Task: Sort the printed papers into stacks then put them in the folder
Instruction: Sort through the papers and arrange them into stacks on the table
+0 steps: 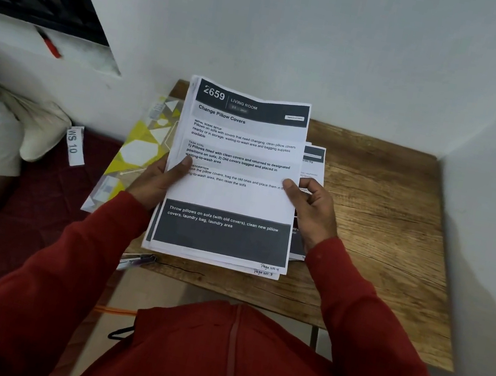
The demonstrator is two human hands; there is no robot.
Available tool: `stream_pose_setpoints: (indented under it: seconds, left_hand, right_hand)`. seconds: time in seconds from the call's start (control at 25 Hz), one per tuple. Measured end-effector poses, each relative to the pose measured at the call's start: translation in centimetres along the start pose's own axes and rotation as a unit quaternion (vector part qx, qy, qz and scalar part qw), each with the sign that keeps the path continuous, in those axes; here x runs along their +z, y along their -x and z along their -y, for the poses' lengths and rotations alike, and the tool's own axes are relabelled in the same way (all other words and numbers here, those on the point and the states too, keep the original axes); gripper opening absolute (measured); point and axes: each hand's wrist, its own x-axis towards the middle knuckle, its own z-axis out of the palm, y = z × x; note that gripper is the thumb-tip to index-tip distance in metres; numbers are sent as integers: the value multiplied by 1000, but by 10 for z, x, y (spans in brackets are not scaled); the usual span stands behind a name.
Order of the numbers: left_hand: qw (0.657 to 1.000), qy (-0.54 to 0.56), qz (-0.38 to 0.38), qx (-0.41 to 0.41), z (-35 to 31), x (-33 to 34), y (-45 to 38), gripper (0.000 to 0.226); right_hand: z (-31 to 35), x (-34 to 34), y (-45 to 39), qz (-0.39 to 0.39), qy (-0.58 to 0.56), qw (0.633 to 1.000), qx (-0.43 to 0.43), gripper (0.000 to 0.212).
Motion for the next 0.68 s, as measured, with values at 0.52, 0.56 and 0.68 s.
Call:
stream_pose_setpoints:
  seconds: [0.52, 0.56, 0.68]
  left_hand:
    - [984, -95, -152, 11, 20, -104, 3, 34]
    - [981, -108, -160, 12, 23, -110, 3, 33]
    - [978, -116, -172, 8, 30, -113, 3, 34]
  right_hand:
    - [-39, -81, -47, -172, 449, 862, 160, 62]
    - [-41, -79, -46, -141, 489, 840, 188, 70]
    - [-49, -65, -46, -94, 580, 784, 201, 90]
